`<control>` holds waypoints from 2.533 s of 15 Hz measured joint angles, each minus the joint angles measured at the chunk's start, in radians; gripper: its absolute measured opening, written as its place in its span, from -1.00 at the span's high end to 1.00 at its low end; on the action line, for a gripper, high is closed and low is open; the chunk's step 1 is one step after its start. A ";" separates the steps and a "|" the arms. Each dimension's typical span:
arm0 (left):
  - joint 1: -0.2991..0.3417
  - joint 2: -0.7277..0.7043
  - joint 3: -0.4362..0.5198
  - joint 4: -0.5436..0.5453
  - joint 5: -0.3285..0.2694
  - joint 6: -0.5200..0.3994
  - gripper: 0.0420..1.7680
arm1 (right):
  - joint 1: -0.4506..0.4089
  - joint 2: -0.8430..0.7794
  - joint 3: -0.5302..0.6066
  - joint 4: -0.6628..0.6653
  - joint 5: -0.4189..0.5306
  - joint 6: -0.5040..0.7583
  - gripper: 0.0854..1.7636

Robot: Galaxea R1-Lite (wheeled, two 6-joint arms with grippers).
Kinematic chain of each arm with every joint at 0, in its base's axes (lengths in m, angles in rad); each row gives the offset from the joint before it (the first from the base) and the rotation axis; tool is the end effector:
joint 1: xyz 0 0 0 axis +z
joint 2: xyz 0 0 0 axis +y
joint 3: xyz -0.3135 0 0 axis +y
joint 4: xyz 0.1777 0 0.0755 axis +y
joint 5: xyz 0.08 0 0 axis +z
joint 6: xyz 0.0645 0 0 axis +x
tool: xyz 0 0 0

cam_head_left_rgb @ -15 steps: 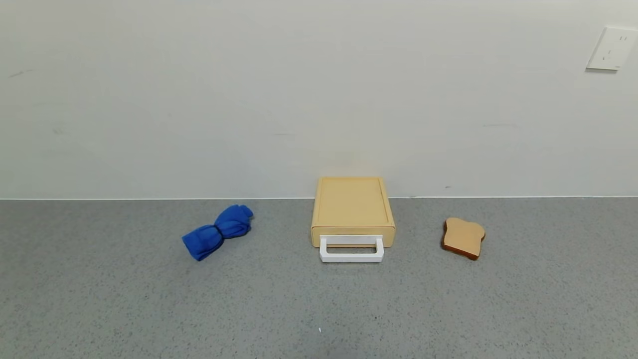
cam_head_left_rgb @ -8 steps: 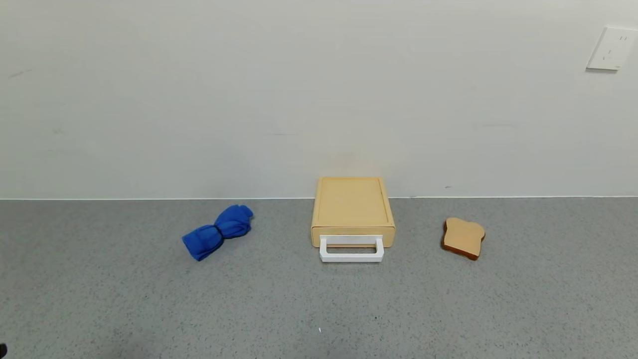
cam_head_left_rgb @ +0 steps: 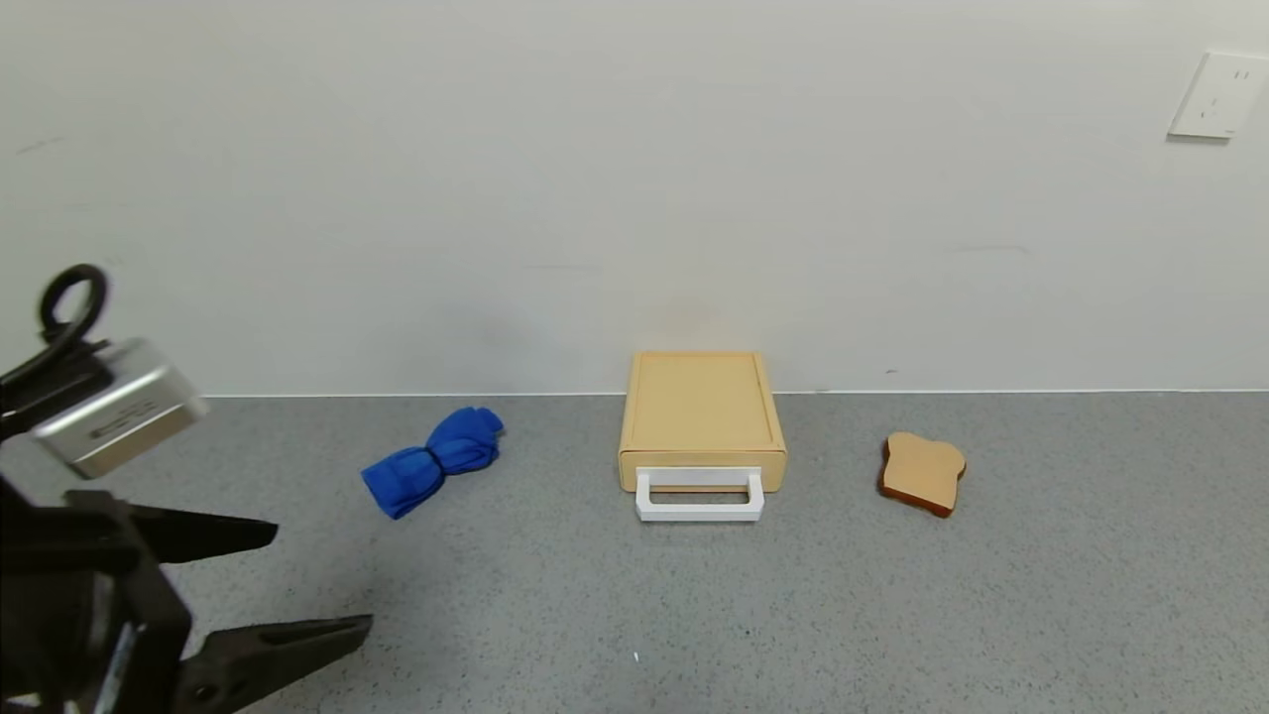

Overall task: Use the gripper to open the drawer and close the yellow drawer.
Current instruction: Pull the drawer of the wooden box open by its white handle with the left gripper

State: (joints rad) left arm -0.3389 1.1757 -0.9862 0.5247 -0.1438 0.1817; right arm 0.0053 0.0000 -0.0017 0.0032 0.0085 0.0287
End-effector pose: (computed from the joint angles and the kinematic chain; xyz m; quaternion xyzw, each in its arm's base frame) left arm 0.1636 -0.0675 0.2358 0.1164 0.3261 -0.2546 0.9029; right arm 0.0086 0.0006 0.0756 0.0144 0.0008 0.0069 0.9999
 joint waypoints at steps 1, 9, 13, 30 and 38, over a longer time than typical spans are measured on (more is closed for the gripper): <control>-0.025 0.061 -0.047 0.014 0.001 0.000 -0.94 | 0.000 0.000 0.000 0.000 0.000 0.000 -0.94; -0.230 0.585 -0.527 0.161 0.141 -0.189 -0.94 | 0.000 0.000 0.000 0.000 0.000 0.000 -0.94; -0.281 0.777 -0.721 0.250 0.219 -0.379 -0.94 | 0.000 0.000 0.000 0.000 0.000 0.000 -0.94; -0.306 1.172 -0.990 0.127 0.433 -0.769 -0.94 | 0.000 0.000 0.000 0.000 0.000 0.000 -0.94; -0.302 1.204 -0.988 0.081 0.426 -0.755 -0.94 | 0.000 0.000 0.000 0.000 0.000 0.000 -0.94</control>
State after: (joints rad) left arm -0.6413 2.3794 -1.9743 0.6055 0.2823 -0.5734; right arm 0.0057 0.0000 -0.0017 0.0028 0.0089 0.0287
